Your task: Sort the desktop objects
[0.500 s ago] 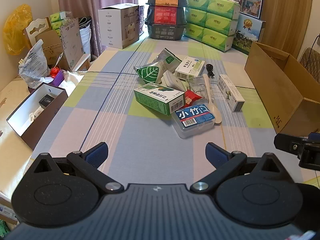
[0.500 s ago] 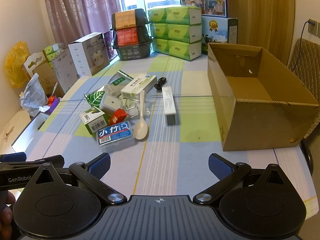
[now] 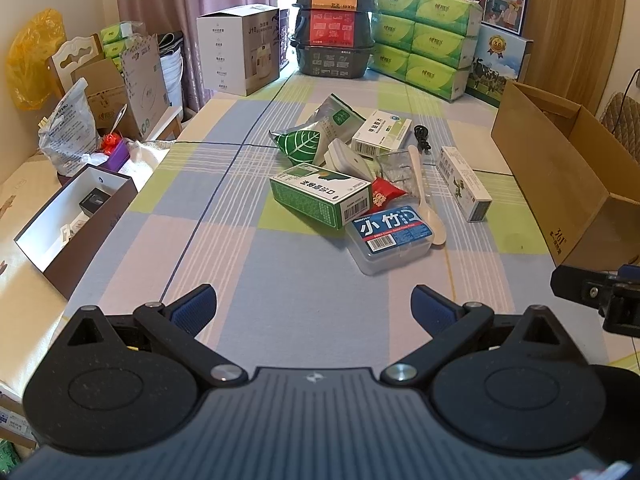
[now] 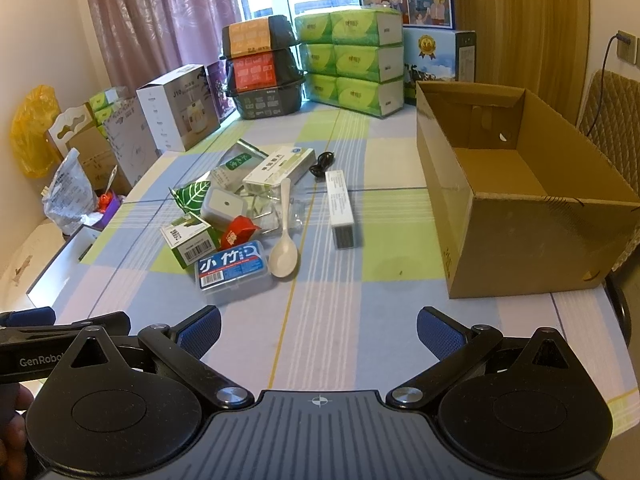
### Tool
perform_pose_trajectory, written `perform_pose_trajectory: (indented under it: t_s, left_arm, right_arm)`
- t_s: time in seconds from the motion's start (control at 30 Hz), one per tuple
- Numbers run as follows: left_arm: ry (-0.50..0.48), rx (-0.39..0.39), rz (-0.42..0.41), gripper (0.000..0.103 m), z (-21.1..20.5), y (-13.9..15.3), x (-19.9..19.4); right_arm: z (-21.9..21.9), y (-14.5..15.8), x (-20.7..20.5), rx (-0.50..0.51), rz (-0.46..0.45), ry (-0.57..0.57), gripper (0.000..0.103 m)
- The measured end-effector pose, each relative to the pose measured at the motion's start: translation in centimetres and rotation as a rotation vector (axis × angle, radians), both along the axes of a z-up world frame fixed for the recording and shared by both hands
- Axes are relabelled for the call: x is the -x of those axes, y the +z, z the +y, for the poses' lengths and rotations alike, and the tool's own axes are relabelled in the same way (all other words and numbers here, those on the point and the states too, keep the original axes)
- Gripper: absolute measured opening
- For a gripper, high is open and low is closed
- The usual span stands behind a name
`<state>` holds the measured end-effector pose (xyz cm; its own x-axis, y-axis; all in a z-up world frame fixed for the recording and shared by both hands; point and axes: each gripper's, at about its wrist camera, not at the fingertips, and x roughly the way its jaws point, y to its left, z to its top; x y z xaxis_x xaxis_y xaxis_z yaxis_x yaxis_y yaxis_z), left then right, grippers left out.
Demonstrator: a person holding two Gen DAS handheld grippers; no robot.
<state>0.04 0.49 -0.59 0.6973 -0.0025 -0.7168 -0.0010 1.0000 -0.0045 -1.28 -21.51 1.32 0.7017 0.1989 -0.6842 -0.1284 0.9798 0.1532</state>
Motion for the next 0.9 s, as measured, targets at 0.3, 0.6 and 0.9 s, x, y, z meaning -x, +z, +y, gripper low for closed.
perform_pose_trajectory:
  t_s: [0.3,0.6,0.9]
  left_arm:
    - [0.002,0.0,0.001,0.102,0.03,0.01,-0.05]
    - [0.001,-0.018,0.006,0.102,0.13,-0.18,0.2]
    - [0.002,-0.021,0.009,0.102,-0.04,-0.04,0.08]
  right_arm:
    - [-0.09,-0.04,0.06,-0.002,0.002,0.001,0.101]
    - [-0.1,-0.06,0.08,-0.006,0.005,0.002,0.101]
    - [-0.16,-0.06,0.05,-0.008,0.007,0.003,0.101]
